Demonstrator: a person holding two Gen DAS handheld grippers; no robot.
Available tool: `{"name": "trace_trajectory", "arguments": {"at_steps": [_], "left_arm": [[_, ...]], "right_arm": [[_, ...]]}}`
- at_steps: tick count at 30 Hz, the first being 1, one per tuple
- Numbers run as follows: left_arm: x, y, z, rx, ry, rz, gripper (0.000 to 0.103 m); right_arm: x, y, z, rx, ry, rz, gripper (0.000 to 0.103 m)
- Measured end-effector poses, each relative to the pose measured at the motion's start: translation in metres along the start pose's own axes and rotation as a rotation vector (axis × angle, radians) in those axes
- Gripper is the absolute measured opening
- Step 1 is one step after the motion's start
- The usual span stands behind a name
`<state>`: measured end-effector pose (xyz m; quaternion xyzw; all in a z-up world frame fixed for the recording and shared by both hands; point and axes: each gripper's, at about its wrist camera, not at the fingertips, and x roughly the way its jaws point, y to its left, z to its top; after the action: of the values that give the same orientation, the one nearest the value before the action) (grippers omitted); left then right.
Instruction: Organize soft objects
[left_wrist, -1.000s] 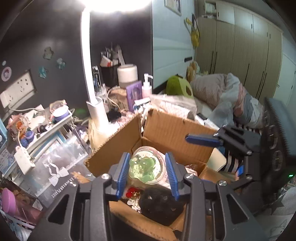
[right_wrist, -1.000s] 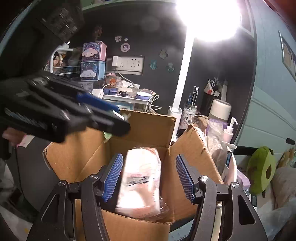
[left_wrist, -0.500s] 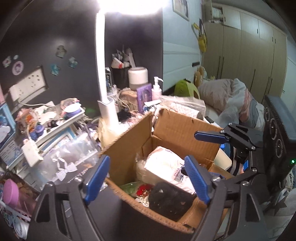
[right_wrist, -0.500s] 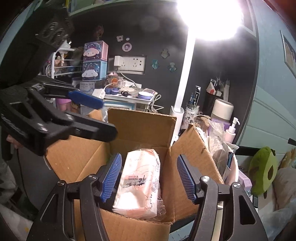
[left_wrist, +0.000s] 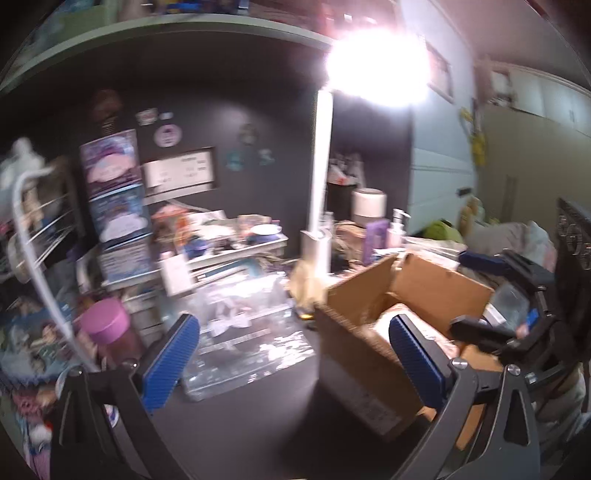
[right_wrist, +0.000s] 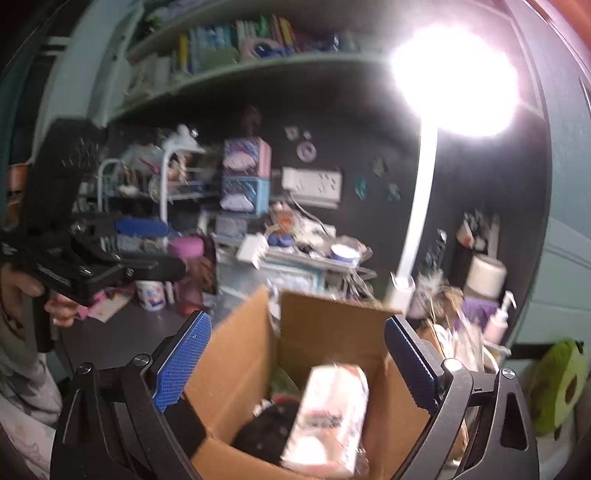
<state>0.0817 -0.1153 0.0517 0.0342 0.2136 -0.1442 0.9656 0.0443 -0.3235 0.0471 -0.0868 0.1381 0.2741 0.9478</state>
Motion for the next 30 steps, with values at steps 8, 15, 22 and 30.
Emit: {"name": "trace_trajectory", "arguments": {"at_steps": [8, 15, 22, 30], "left_arm": [[-0.018, 0.04, -0.028, -0.092, -0.018, 0.115, 0.102], [-0.027, 0.053, -0.039, -0.114, -0.02, 0.136, 0.102], [-0.03, 0.053, -0.041, -0.11, -0.024, 0.147, 0.102], [-0.031, 0.052, -0.041, -0.104, -0.022, 0.149, 0.102]], "right_arm": [[0.008, 0.021, -0.002, -0.011, -0.032, 0.05, 0.095], [0.014, 0.028, -0.004, 0.004, -0.02, 0.061, 0.095], [0.012, 0.03, -0.002, 0.011, -0.034, 0.063, 0.095], [0.009, 0.028, -0.003, 0.022, -0.037, 0.06, 0.095]]}}
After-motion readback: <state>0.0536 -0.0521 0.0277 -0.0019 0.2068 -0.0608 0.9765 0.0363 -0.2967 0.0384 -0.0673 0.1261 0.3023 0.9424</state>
